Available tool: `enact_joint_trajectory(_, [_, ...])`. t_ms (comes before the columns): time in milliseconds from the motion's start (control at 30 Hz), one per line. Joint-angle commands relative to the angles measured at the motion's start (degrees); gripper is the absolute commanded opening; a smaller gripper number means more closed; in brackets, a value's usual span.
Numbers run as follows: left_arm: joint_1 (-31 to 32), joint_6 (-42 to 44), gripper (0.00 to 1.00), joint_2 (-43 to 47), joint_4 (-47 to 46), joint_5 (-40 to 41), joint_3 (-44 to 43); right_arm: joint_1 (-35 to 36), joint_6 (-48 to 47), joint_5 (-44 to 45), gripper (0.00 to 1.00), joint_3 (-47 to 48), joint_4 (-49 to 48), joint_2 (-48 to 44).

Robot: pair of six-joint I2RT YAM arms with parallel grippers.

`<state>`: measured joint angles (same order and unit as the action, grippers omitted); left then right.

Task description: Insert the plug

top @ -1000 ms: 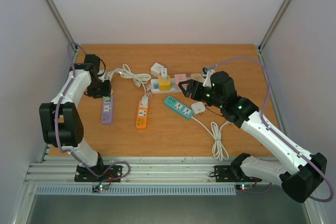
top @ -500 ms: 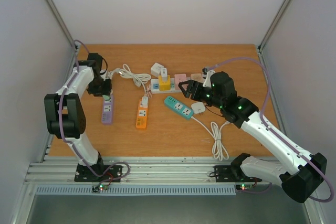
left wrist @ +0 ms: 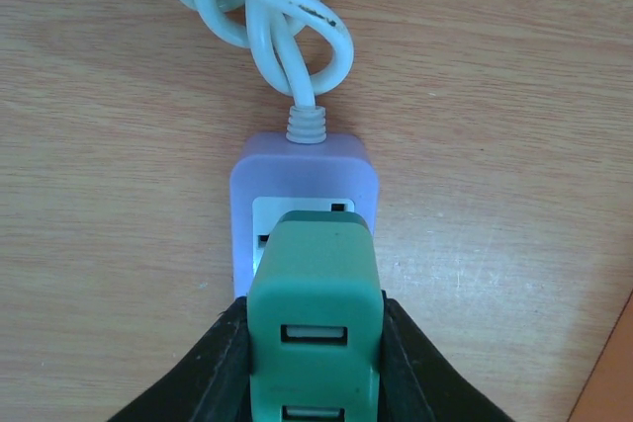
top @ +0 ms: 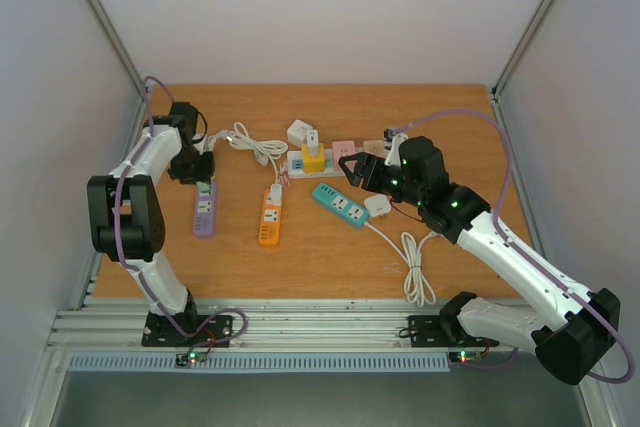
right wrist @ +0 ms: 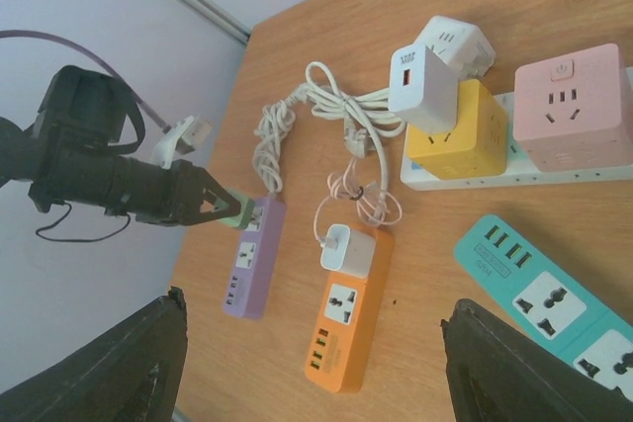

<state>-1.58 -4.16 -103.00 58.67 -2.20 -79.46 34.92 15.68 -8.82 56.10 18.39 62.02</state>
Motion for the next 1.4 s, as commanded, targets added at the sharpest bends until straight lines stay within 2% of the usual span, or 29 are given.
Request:
enact_joint_trajectory(0, [0.5, 1.0, 0.14, -1.8, -0.8, 1.6, 0.3, -0.3, -0.6, 0.0, 0.72, -0.5, -1.5, -0.1])
enact_joint_trajectory(167, [0.9, 1.1, 0.14, -3.1, -0.1, 3.1, 0.2, -0.3, -0.7, 0.0, 0.72, -0.8, -1.4, -0.1])
enact_joint_trajectory(367, [1.3, 0.8, 0.14, -2.5, -0.9, -0.7, 1.1, -0.3, -0.4, 0.0, 0.72, -1.0, -1.3, -0.1])
enact_joint_trajectory(567, [1.3, 0.4, 0.14, -2.0, -1.0, 1.4, 1.6, -0.3, -0.1, 0.0, 0.72, -1.0, -1.3, 0.1])
enact_joint_trajectory(767, [4.6, -0.4, 0.14, -0.6, -2.5, -1.3, 2.5, -0.3, 0.1, -0.1, 0.72, -1.0, -1.3, 0.4])
enact_joint_trajectory(1033, [5.6, -2.3, 0.14, 0.3, -3.0, 7.2, 3.1, -0.3, 0.4, -0.3, 0.72, -1.0, -1.3, 0.4])
enact_joint_trajectory(1233, [5.6, -2.5, 0.14, 4.5, -2.8, 2.5, 1.8, -0.3, 0.3, -0.4, 0.72, -0.8, -1.3, 0.5])
enact_joint_trajectory(1367, [5.5, -2.6, 0.14, 6.0, -1.5, 4.5, 0.9, -0.3, 0.4, -0.5, 0.72, -0.8, -1.3, 0.6])
